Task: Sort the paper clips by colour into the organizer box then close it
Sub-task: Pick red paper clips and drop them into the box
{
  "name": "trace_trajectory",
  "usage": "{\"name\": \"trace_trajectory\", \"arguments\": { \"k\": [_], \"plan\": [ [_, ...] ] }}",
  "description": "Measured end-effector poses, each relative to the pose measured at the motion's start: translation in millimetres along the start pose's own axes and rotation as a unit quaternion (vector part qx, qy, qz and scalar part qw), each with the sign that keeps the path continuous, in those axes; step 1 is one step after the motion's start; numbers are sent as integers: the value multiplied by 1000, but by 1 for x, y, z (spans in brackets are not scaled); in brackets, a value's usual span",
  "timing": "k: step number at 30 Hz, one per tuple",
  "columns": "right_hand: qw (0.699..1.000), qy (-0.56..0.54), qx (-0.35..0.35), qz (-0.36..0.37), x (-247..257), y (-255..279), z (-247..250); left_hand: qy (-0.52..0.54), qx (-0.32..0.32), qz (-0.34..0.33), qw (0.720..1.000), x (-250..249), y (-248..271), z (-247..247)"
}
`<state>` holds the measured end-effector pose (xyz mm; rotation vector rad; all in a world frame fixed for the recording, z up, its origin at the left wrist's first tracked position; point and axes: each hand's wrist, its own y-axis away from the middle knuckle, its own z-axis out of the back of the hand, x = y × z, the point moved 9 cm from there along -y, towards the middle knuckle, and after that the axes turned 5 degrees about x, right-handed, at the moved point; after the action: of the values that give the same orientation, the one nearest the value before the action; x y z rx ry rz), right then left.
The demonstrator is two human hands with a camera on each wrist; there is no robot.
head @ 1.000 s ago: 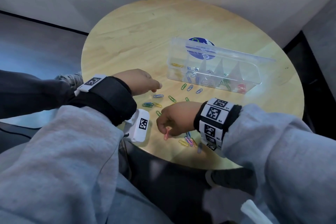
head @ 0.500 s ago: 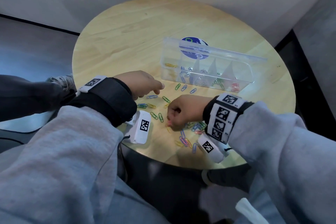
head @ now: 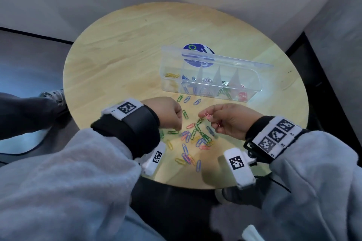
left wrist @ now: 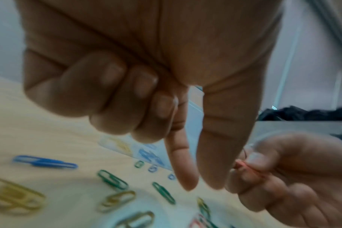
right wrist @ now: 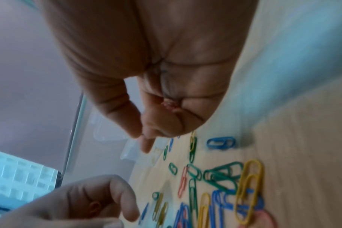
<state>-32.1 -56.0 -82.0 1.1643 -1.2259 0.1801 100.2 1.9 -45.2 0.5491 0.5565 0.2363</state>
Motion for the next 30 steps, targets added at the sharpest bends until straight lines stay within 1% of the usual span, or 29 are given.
{"name": "trace_trajectory", "arguments": {
  "k": [3,6,8,9,10,11,13,14,16,19,21,24,27,30],
  "plan": [
    [998,-58,-23,-28,-10,7,11,-44,20,-10,999,-18,-4,-14],
    [996,-81,-23,-31,-9,12,12,-81,6,-16,997,-29,-8,-18],
    [999,-43,-23,-21,-3,12,12,-102,0,-5,995,-30,-10,-19],
    [1000,10,-21,-12,0,12,13,-114,1,4,994,-30,-11,-21],
    [996,89,-16,-4,3,11,12,-124,4,12,992,-28,-13,-22],
    [983,186,-5,0,4,10,10,-135,7,18,991,-27,-14,-24],
    [930,367,26,-2,3,11,1,-148,15,30,988,-24,-16,-27],
    [902,429,42,-5,0,11,-5,-150,20,37,988,-22,-18,-28],
    [860,508,60,-8,-4,12,-17,-147,24,50,988,-18,-20,-26],
    [822,568,52,13,-3,10,-27,-123,27,72,989,-13,-23,-24],
    [803,593,51,24,-3,8,-32,-111,31,80,990,-11,-24,-24],
    [779,623,59,40,-4,5,-39,-108,12,86,990,-7,-23,-19],
    [763,641,59,52,-3,5,-43,-119,-15,82,989,-6,-21,-11],
    [756,651,59,44,-2,4,-44,-127,-25,69,989,-8,-18,-8]
  ]
}}
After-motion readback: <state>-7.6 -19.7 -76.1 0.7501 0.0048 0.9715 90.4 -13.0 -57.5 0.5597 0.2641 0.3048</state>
